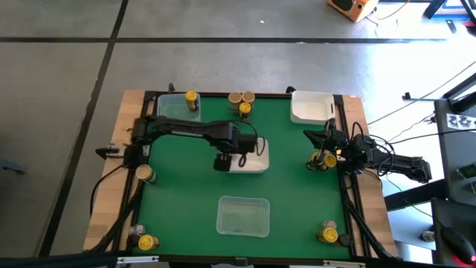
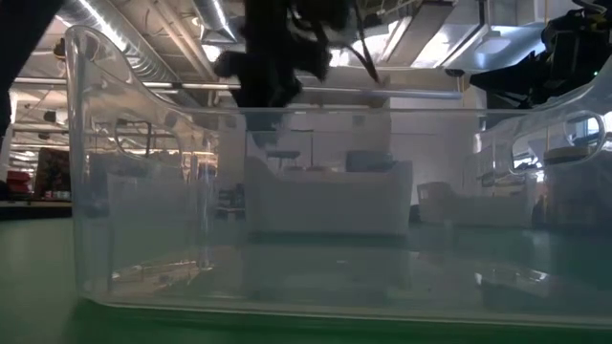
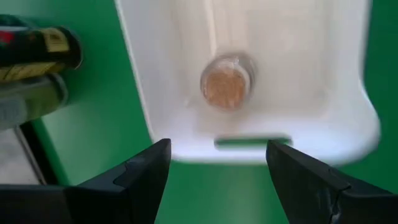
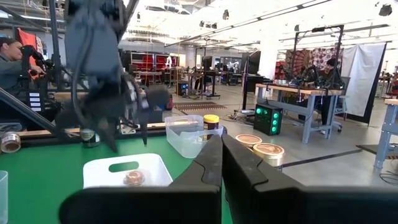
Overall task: Sort spices by type
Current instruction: Put the top yellow seasoning bottle into the top transparent bin
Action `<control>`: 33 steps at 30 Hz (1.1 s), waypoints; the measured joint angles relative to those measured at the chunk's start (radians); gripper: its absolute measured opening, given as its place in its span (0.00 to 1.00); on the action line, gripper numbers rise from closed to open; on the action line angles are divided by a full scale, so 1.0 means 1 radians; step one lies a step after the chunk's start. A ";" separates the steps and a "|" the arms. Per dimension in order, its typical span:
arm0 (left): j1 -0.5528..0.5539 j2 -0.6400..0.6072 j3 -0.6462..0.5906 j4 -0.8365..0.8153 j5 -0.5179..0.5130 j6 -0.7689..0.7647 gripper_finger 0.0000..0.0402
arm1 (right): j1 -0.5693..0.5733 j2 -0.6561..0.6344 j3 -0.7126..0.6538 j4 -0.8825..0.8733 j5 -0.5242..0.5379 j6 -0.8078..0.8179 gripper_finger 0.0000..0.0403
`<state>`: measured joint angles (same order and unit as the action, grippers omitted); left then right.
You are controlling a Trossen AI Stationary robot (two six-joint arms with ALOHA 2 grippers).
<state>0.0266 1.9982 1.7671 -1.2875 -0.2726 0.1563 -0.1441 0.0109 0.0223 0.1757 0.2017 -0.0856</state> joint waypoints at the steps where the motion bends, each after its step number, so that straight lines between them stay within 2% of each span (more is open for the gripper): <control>1: 0.000 -0.034 -0.023 0.019 0.002 -0.001 0.65 | 0.000 0.000 0.000 0.000 0.000 0.000 0.02; 5: 0.001 -0.209 -0.166 0.175 0.002 -0.035 0.65 | 0.000 0.000 0.000 0.000 0.032 -0.006 0.02; 8: 0.002 -0.366 -0.322 0.325 0.002 -0.050 0.65 | 0.000 0.000 0.000 0.000 0.065 0.007 0.02; 19: 0.025 -0.879 -0.904 0.892 0.003 -0.071 0.65 | 0.000 0.000 0.000 0.070 0.068 0.036 0.02; 24: 0.047 -1.035 -1.058 1.038 0.002 -0.012 0.65 | 0.000 0.022 0.000 0.089 0.086 0.078 0.02; 28: 0.073 -1.123 -1.153 1.207 0.015 0.069 0.65 | 0.000 0.091 0.001 0.187 0.093 0.081 0.02; 33: 0.132 -1.204 -1.216 1.337 0.121 0.112 0.65 | 0.000 0.249 0.013 0.342 0.084 0.052 0.02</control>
<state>0.1589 0.7939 0.5508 0.0492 -0.1514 0.2682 -0.1444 0.2595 0.0354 0.5181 0.2860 -0.0334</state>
